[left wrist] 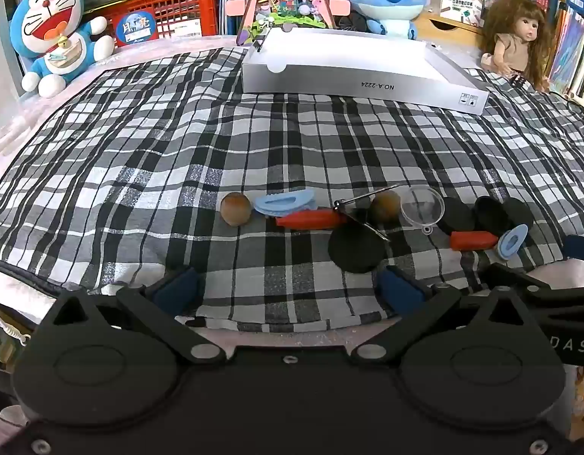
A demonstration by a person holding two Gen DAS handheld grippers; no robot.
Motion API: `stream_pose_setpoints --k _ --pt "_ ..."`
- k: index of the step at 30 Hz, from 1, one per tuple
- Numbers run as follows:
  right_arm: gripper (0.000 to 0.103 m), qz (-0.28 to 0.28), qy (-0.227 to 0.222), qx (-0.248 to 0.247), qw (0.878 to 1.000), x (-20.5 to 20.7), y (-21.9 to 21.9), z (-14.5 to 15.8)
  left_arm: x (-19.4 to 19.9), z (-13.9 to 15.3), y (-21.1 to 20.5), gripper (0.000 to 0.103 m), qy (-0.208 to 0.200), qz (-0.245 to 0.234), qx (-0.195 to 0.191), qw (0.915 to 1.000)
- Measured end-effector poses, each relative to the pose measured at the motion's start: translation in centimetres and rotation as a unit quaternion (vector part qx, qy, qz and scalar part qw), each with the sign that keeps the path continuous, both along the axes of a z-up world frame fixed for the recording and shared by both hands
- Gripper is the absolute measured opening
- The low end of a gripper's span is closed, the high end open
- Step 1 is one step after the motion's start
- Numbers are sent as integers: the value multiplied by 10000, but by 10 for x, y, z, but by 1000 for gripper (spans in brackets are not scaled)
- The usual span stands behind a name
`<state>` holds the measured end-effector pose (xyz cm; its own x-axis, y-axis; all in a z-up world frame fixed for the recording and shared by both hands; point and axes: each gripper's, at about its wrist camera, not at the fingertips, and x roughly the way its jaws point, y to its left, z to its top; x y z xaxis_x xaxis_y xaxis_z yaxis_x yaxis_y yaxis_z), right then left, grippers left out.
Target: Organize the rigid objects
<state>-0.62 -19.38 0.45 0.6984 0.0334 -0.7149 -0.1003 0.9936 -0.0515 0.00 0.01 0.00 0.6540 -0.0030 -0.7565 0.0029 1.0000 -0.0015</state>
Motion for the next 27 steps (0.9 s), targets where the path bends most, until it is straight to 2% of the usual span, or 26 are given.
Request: stream_pose_setpoints --k 27 --pt "103 -8 5 -1 10000 0 1 -1 0 0 0 103 8 2 20 10000"
